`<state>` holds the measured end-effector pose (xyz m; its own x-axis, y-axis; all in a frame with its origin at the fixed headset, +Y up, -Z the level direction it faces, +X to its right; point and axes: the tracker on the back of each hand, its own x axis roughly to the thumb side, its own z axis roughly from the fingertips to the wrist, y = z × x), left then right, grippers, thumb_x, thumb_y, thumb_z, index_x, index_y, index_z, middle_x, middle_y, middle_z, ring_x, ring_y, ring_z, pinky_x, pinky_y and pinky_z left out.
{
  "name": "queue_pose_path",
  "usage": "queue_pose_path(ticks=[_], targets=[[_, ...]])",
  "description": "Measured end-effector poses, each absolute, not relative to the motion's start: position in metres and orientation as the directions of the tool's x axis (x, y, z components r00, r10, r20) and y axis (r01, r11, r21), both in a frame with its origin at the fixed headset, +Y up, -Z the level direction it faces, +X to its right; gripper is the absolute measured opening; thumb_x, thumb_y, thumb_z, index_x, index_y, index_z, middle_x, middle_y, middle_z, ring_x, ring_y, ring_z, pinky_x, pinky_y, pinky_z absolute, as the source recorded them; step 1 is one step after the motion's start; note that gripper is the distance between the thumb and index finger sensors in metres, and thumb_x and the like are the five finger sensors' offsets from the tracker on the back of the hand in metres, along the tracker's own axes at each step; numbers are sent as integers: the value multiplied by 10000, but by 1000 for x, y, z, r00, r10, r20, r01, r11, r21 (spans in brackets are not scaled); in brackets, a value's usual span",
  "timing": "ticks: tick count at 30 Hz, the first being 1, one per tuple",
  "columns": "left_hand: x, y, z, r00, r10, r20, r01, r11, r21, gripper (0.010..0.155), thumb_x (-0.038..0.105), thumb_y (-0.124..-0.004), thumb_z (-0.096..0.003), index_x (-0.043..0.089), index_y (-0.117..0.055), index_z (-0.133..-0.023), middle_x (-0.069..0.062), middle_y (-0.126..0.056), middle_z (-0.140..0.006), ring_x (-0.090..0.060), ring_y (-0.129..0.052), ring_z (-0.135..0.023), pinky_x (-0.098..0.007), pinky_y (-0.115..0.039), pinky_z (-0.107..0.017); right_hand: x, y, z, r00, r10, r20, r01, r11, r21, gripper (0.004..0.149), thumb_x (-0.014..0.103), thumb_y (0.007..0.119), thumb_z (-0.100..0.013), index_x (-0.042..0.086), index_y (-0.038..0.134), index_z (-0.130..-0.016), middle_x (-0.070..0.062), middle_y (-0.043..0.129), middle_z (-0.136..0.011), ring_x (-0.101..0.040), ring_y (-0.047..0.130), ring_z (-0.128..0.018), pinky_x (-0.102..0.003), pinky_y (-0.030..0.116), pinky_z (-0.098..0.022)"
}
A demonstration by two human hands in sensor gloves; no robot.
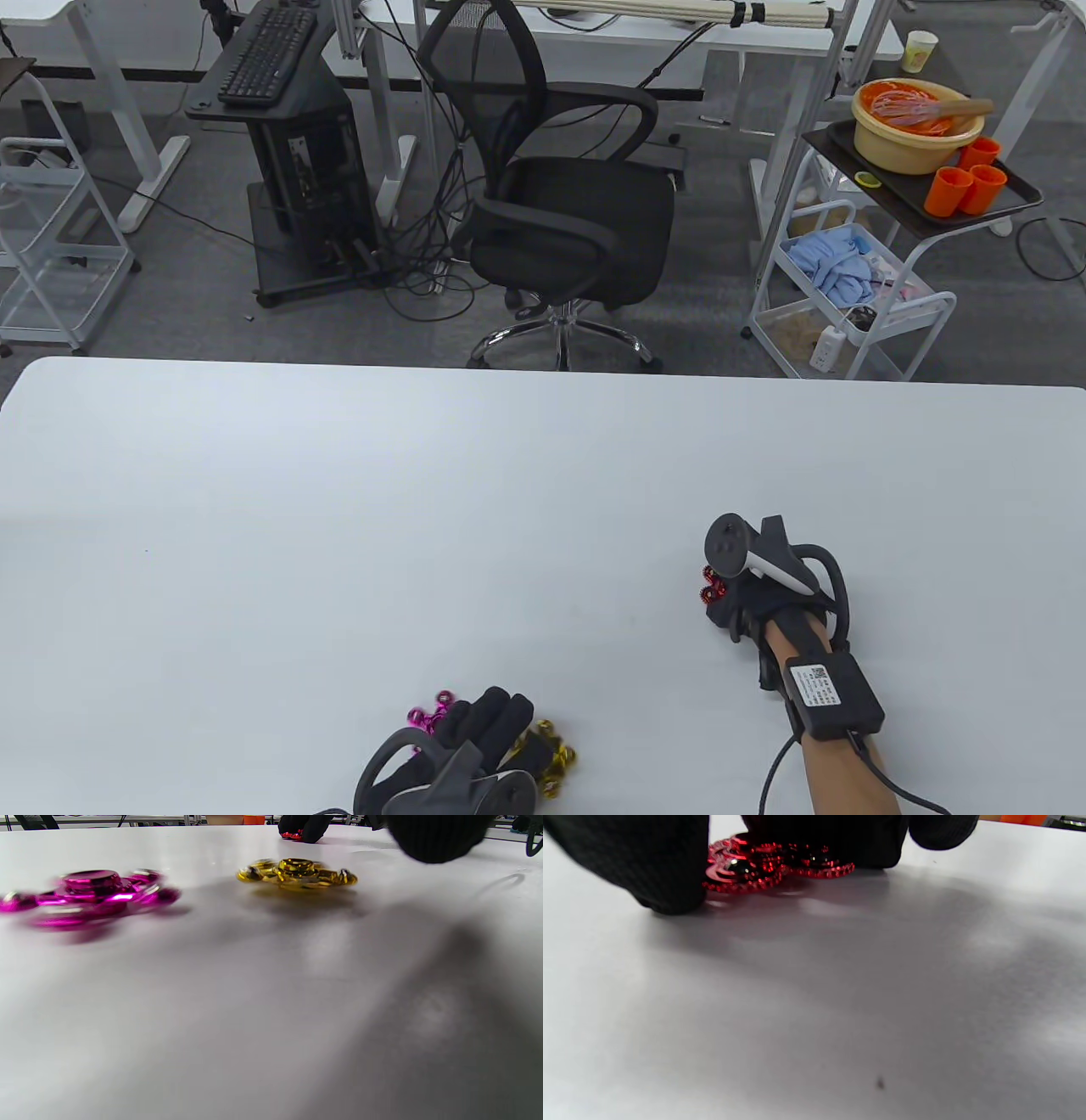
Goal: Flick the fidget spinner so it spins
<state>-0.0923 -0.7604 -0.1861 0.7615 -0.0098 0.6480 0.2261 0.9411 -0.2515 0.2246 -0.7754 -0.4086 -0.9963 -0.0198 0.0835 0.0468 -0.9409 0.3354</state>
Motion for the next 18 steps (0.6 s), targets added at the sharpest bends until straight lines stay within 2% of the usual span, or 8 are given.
queue_pose_path(ticks=[4,10,13,18], targets=[[-93,-759,-186,763,-12,646,225,942,-248,814,599,-661,-377,268,-268,-1007,-143,-26,-1084,-420,-111,-1017,-617,-264,-747,225,-772,-403,-991,-46,125,70,-978,198,759,504,897,-318,122,631,-917,-210,642,-970,-427,771,-772,-603,651,-649],[-95,-757,-188,770,-15,638,222,944,-245,812,599,-661,-377,266,-272,-1007,-144,-26,-1084,-421,-116,-1017,-618,-266,-746,212,-746,-367,-962,111,248,-100,-993,57,773,518,912,-311,112,652,-916,-229,668,-962,-431,800,-752,-602,687,-626],[-94,-759,-189,770,-15,637,230,939,-255,813,599,-661,-377,267,-269,-1007,-143,-25,-1084,-420,-113,-1017,-618,-264,-746,197,-737,-341,-937,103,332,-99,-995,27,773,525,910,-314,114,656,-918,-226,679,-962,-428,815,-749,-594,701,-624],[-95,-759,-189,773,-22,634,231,941,-249,814,600,-661,-376,265,-270,-1007,-145,-26,-1084,-421,-115,-1016,-618,-266,-746,175,-738,-306,-895,140,424,-135,-990,43,769,527,909,-319,123,653,-921,-216,691,-965,-422,824,-758,-598,695,-631]])
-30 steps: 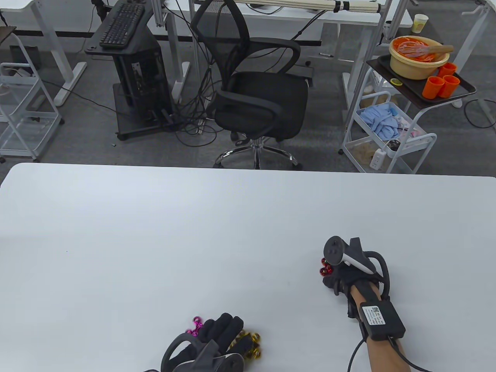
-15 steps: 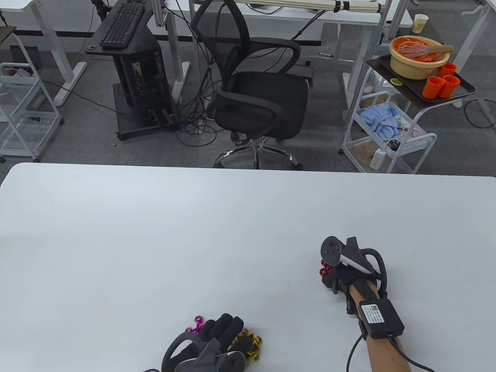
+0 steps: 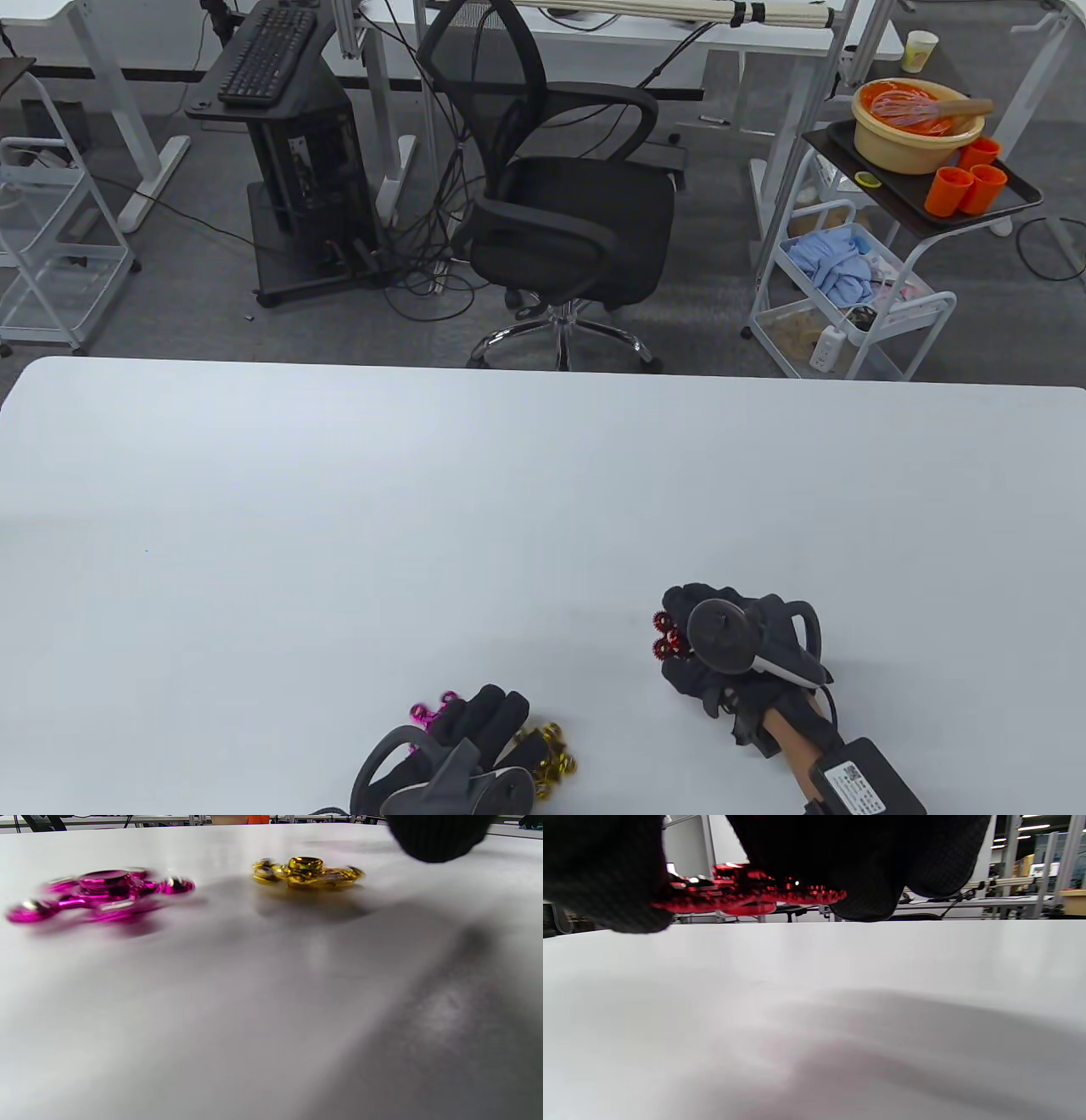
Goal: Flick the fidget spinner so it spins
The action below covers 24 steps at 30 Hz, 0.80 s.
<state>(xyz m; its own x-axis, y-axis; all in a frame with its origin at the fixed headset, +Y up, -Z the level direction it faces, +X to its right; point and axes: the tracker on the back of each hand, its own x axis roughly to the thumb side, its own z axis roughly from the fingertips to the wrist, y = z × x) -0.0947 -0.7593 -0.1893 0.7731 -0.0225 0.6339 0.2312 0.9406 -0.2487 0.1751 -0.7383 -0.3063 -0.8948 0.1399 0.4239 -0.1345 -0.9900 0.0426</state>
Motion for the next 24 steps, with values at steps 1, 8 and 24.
queue_pose_path(ticks=[1,8,24], targets=[[-95,-759,-190,776,-22,630,229,941,-249,814,600,-661,-377,265,-269,-1008,-145,-26,-1084,-421,-114,-1016,-618,-266,-746,171,-740,-300,-888,144,436,-134,-990,53,769,525,909,-319,123,652,-922,-213,692,-967,-422,825,-762,-602,689,-634],[-99,-761,-193,789,-31,613,232,939,-252,813,599,-661,-377,265,-271,-1007,-146,-25,-1084,-422,-117,-1016,-618,-269,-745,149,-753,-277,-852,93,514,-64,-995,74,767,521,910,-323,141,636,-930,-194,681,-983,-416,810,-788,-623,640,-657],[-102,-762,-193,804,-54,592,251,934,-255,812,599,-660,-377,265,-273,-1007,-145,-27,-1084,-422,-118,-1016,-618,-270,-744,127,-774,-262,-813,28,582,54,-991,124,767,522,903,-332,162,613,-943,-166,663,-1008,-416,770,-831,-635,583,-682]])
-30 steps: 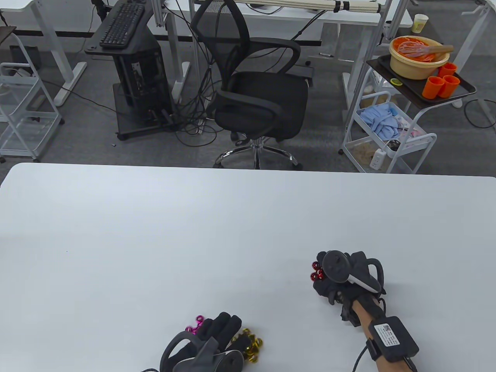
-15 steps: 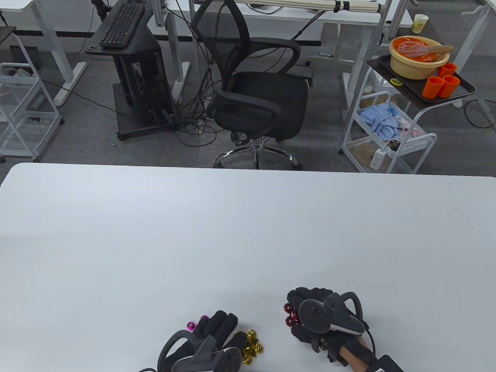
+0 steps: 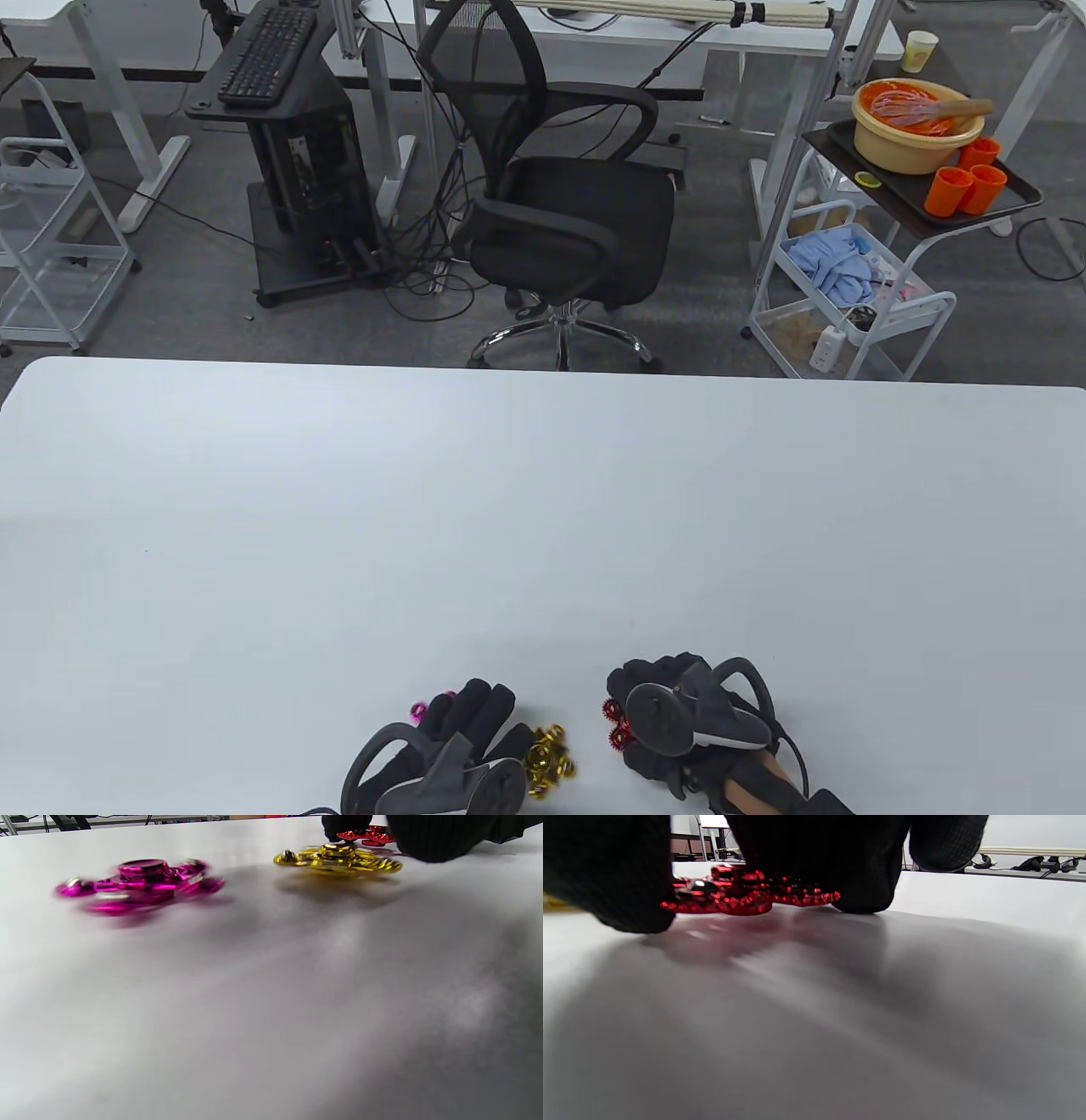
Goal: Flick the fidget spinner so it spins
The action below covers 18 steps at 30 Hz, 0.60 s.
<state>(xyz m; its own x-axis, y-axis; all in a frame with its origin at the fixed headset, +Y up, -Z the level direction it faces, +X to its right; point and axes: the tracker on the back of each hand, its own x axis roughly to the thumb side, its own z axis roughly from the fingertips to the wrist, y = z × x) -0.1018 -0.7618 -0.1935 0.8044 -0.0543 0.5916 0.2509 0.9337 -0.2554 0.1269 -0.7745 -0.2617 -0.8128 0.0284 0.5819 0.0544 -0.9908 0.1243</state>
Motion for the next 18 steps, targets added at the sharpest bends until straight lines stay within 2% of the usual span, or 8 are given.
queue_pose_path(ticks=[9,18], targets=[[-101,-762,-194,808,-70,584,261,932,-249,811,596,-662,-378,265,-272,-1007,-143,-24,-1084,-421,-113,-1016,-619,-264,-746,124,-777,-257,-804,20,595,63,-991,118,761,526,894,-339,174,604,-949,-151,655,-1020,-430,734,-861,-646,557,-690],[-86,-755,-193,795,-85,601,280,929,-240,812,594,-665,-376,269,-271,-1007,-139,4,-1082,-418,-99,-1017,-619,-251,-748,123,-779,-257,-811,26,584,88,-982,167,771,521,860,-360,174,549,-974,-147,593,-1050,-437,659,-906,-655,520,-701]])
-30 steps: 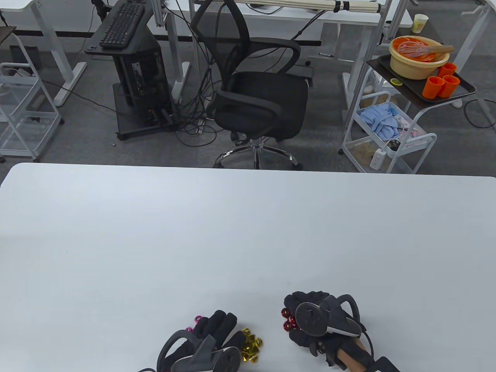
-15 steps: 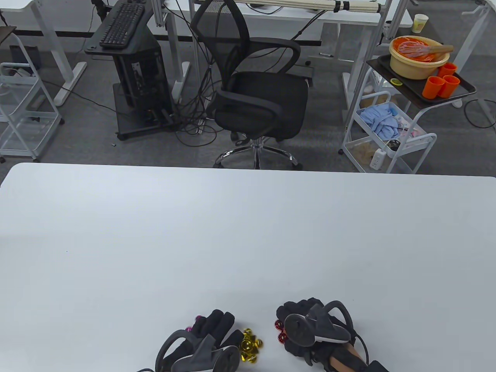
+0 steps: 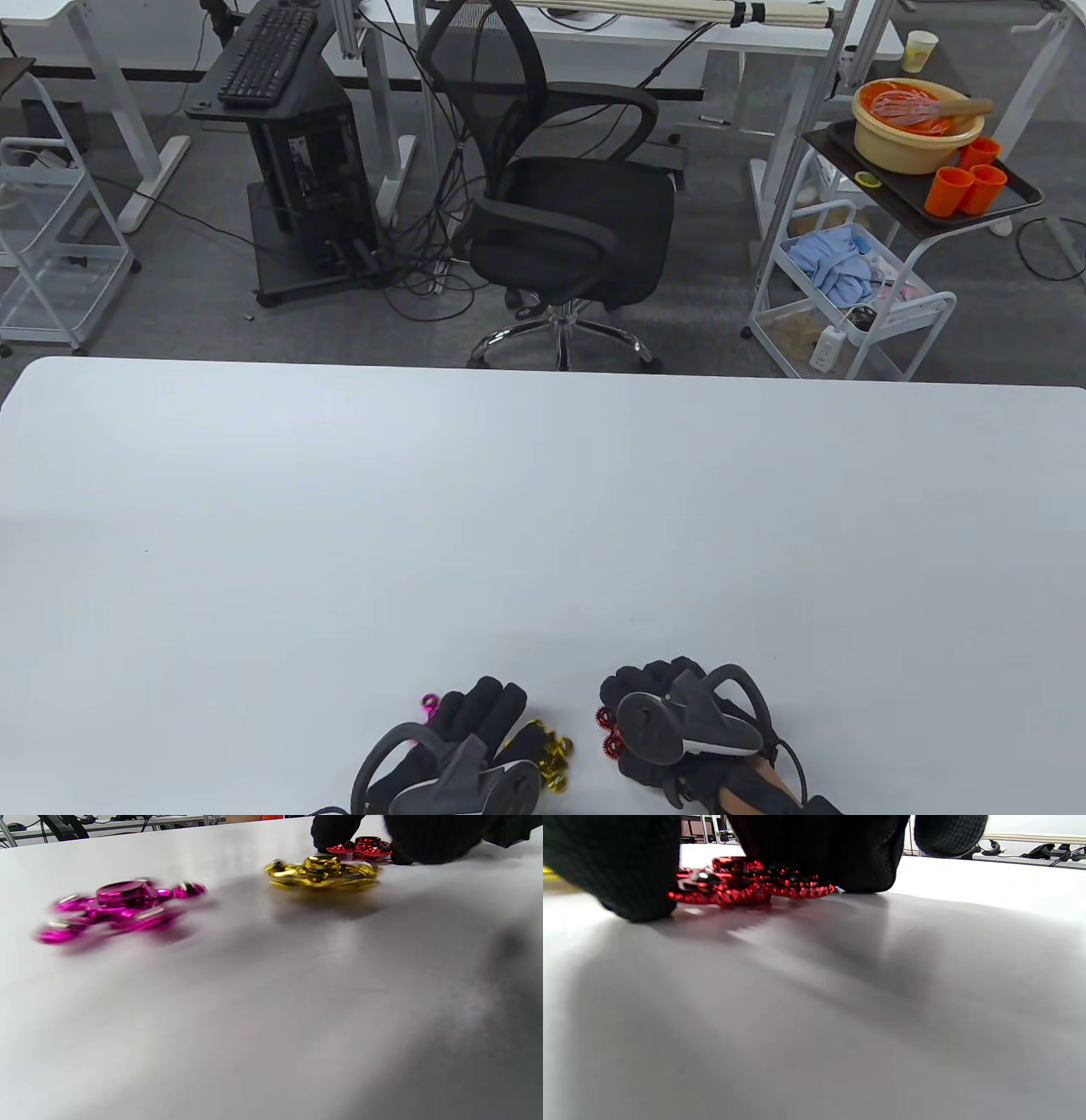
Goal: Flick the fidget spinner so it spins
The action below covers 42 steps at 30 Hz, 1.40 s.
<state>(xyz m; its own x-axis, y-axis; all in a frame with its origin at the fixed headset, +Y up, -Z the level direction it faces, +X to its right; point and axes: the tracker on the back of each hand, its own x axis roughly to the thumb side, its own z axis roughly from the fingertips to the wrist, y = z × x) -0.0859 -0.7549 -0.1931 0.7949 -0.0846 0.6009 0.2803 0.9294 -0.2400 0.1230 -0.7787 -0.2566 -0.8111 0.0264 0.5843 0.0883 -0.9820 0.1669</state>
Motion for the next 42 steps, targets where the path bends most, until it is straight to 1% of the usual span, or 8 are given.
queue_pose_path(ticks=[6,9,14,19,36,39,40,42], targets=[[-59,-746,-199,791,-69,608,272,930,-247,811,596,-664,-373,277,-271,-1006,-137,8,-1082,-417,-92,-1017,-620,-245,-749,135,-757,-255,-828,130,546,-18,-979,205,809,542,828,-369,162,486,-996,-169,530,-1073,-476,585,-939,-665,481,-708],[-41,-746,-204,786,-76,613,290,922,-257,809,600,-663,-371,290,-268,-1006,-134,17,-1080,-416,-78,-1015,-620,-236,-749,149,-749,-247,-864,111,490,-27,-984,175,677,458,746,-453,176,469,-1003,-179,521,-1069,-487,571,-931,-667,468,-706],[-12,-759,-216,786,-96,610,337,895,-293,798,612,-654,-367,332,-262,-1003,-124,42,-1074,-411,-49,-1011,-619,-213,-750,158,-763,-248,-899,16,438,65,-984,168,563,315,716,-484,243,490,-995,-180,554,-1049,-487,585,-912,-666,467,-701],[5,-767,-223,790,-107,603,361,877,-318,787,623,-643,-361,360,-263,-998,-114,69,-1065,-405,-9,-1003,-616,-191,-750,158,-769,-255,-907,64,417,19,-981,191,534,225,681,-489,317,498,-983,-187,383,-1086,-500,404,-951,-667,338,-718],[12,-773,-234,819,-96,566,365,847,-386,786,643,-637,-361,370,-265,-998,-114,95,-1056,-412,18,-989,-618,-172,-743,150,-786,-265,-908,147,392,-12,-945,327,569,177,673,-481,347,469,-984,-187,332,-1090,-499,359,-953,-664,311,-721],[14,-771,-233,821,-112,559,379,841,-387,777,645,-641,-359,372,-285,-993,-112,82,-1062,-410,15,-991,-617,-172,-743,157,-764,-266,-922,152,357,-17,-935,355,478,124,676,-462,246,637,-923,-167,394,-1074,-481,415,-943,-653,350,-718],[15,-770,-232,824,-110,555,376,840,-391,783,646,-644,-358,357,-296,-998,-109,79,-1064,-411,15,-991,-617,-171,-744,164,-751,-264,-918,150,368,-14,-938,347,361,130,684,-461,278,826,-758,-148,459,-1067,-478,455,-937,-651,370,-718],[17,-770,-232,819,-129,559,389,841,-376,784,644,-646,-357,350,-301,-997,-106,71,-1067,-408,10,-994,-616,-174,-745,182,-732,-255,-929,234,286,-156,-951,268,368,119,683,-465,255,813,-781,-152,495,-1059,-477,489,-929,-653,393,-717]])
